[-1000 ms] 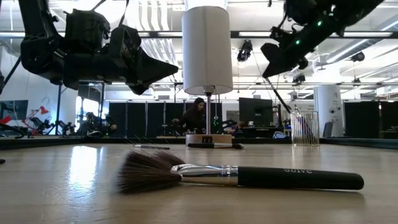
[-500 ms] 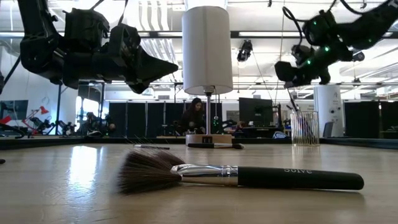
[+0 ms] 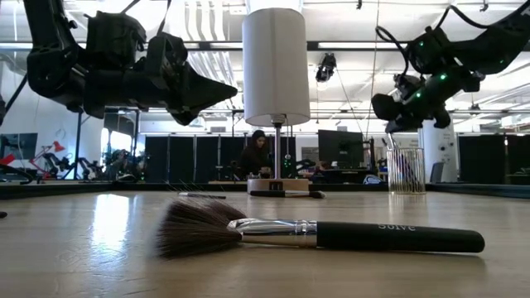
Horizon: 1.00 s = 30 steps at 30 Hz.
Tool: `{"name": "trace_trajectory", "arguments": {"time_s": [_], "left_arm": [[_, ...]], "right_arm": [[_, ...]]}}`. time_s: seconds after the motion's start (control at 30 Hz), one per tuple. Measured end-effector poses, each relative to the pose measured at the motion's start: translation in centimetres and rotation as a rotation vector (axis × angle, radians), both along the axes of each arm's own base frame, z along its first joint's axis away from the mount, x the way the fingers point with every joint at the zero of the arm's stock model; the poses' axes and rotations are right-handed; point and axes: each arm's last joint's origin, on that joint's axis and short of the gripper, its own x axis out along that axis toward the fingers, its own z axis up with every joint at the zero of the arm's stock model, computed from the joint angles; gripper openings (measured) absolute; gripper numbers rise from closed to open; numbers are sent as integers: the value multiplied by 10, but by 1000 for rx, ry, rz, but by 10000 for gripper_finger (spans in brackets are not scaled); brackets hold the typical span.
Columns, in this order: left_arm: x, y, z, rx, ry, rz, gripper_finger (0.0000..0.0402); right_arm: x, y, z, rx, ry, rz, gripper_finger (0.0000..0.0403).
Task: Pick & Place Makeup Brushes
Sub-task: Put the eyeshadow brush into the makeup brush holder
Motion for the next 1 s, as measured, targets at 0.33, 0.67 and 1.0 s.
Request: {"name": "trace_trajectory", "arguments": {"time_s": [0.33, 0.67, 1.0], "left_arm": [[1, 3, 4, -20, 48, 42, 0], [-14, -9, 29, -104, 450, 8, 0], [-32, -51, 41, -273, 1082, 86, 15]], "right_arm": [[1, 4, 19, -4, 14, 35, 84], [14, 51, 32, -74, 18, 260, 13], [32, 101, 21, -131, -6, 423, 8]]}}
